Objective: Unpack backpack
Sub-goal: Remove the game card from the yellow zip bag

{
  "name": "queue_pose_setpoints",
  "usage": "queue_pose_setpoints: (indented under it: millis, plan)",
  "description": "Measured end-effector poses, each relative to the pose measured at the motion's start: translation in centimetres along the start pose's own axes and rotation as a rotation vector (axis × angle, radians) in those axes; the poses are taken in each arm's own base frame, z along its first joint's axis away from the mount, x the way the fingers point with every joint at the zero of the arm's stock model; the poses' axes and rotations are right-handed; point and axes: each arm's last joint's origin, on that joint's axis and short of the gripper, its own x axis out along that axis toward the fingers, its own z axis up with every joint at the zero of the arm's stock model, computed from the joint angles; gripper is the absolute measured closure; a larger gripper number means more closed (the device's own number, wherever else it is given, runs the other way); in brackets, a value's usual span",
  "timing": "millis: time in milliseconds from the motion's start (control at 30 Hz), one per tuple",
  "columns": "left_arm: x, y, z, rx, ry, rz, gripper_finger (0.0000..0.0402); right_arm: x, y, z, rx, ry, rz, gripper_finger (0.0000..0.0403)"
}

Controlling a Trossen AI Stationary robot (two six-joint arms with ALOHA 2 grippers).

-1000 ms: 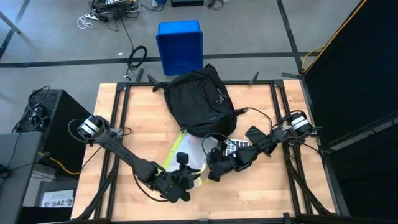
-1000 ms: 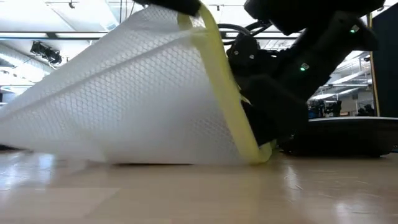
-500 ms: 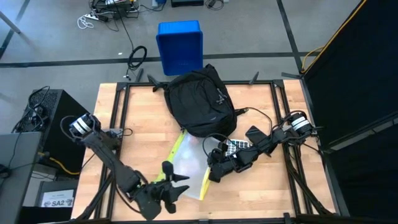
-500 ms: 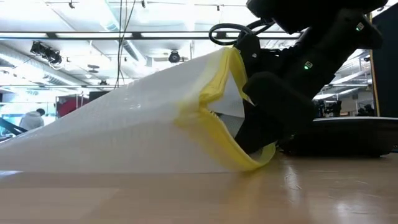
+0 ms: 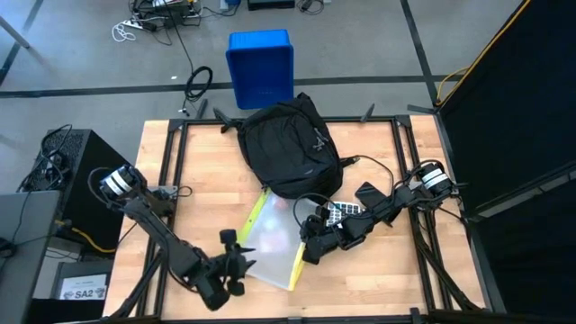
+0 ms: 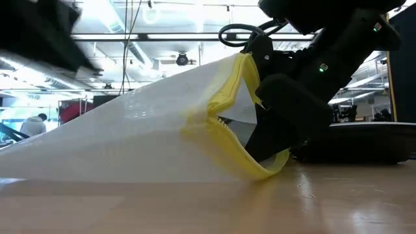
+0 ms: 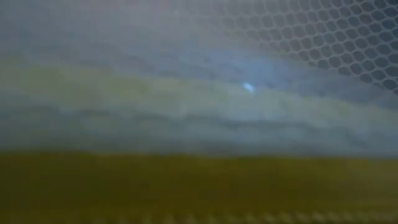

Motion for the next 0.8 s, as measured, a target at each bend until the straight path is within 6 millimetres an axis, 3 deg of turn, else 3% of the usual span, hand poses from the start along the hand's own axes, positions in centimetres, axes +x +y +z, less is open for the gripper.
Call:
queue_pose_setpoints:
  millis: [200, 300, 567, 800]
  plan:
    - [3.1, 2.8, -4.0, -0.11, 0.112, 0.058, 0.0284, 0.1, 0.0, 0.1, 0.008, 0.003, 0.023, 0.0237]
    - [4.7, 3.8, -4.8, -0.179, 0.153, 0.015, 0.0291, 0.2, -0.2, 0.3, 0.017, 0.011, 0.04, 0.0238]
    - [6.7, 4.4, -3.4, -0.197, 0.03, -0.179, 0.0304, 0.5, -0.6, 0.7, 0.025, 0.013, 0.064, 0.0234]
    - [7.3, 4.8, -2.6, -0.183, -0.009, -0.197, 0.0305, 0.5, 0.5, 1.3, -0.109, -0.058, 0.197, 0.0232]
